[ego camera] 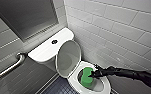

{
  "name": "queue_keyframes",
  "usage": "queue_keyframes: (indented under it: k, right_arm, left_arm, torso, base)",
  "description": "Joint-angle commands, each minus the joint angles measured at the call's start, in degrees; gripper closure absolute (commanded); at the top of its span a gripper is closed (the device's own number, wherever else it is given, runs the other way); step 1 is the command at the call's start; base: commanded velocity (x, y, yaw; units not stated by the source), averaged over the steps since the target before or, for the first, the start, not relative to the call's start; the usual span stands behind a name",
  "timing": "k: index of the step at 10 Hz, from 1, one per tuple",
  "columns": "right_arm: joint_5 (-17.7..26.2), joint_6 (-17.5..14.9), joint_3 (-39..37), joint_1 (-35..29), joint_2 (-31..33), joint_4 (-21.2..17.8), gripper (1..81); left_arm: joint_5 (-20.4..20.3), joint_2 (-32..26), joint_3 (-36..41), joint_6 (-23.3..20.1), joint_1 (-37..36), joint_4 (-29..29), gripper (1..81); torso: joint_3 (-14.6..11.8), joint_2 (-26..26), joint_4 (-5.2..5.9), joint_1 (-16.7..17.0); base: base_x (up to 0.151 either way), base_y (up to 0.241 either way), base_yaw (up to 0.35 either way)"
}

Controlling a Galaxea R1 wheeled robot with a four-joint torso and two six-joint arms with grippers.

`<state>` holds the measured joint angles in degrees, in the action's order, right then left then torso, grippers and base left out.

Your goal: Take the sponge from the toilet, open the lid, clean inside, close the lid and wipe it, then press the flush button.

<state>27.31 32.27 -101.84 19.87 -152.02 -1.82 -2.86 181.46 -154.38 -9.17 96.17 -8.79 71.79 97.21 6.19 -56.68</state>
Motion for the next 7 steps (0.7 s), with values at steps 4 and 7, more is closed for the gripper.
queue_keyframes:
  k: [4,7]
  right_arm:
    - [1.78,-0.01,2.01,-7.42,-2.09,-0.64,81.1]
    - [0.56,0.95,1.91,-3.48,-2.88,-0.56,81.1]
  left_arm:
    - [5.68,2.95,0.48,-0.32,3.29,-0.35,1.0]
    - [5.68,2.95,0.48,-0.32,3.29,-0.35,1.0]
  torso:
    - [1.48,0.0,5.47,0.0]
    - [1.99,-0.02,8.24,0.0]
  base:
    - [0.0,0.0,0.0]
    - [0.0,0.0,0.0]
